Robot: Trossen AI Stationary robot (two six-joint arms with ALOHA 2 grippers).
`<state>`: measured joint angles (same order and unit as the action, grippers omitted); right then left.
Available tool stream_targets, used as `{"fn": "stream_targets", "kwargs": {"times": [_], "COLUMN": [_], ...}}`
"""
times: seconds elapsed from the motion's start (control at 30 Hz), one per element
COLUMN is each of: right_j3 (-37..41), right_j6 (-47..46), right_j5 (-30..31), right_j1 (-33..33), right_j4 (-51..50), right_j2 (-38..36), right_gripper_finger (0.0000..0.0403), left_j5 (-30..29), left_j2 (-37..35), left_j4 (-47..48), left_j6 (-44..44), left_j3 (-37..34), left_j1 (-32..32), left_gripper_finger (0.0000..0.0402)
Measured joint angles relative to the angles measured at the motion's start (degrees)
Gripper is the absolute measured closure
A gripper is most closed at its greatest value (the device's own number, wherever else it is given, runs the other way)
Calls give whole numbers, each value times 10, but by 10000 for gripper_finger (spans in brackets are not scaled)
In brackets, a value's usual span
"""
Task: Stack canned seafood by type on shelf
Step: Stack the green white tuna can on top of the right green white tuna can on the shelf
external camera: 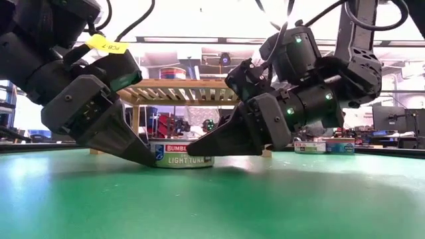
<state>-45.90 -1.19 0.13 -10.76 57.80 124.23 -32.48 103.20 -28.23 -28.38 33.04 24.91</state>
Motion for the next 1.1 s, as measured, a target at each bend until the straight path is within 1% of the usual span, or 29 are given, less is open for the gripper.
{"fn": "stream_targets", "kwargs": {"times": [0.23,0.5,0.6,0.77,0.97,1.1], "right_j3": [-4,-13,-13,-16,-17,-17], "right_j6": [17,23,18,4,-4,7], "right_j5": [-35,-36,-27,-20,-29,-32], "right_j1": [2,7,6,6,6,4], "right_j4": [-4,-15,-15,-17,-15,-10], "right_j2": [1,1,1,3,3,3], "right_gripper_finger": [27,28,27,9,8,7], "left_j5": [-4,-2,-4,-5,-5,-5], "left_j2": [0,0,0,0,0,0], "left_j4": [-6,-4,-4,-4,-5,-5], "left_j6": [16,24,26,27,27,27], "left_j3": [0,0,0,0,0,0], "left_j1": [-3,-7,-7,-7,-8,-8], "left_gripper_finger": [190,190,190,190,190,190]}}
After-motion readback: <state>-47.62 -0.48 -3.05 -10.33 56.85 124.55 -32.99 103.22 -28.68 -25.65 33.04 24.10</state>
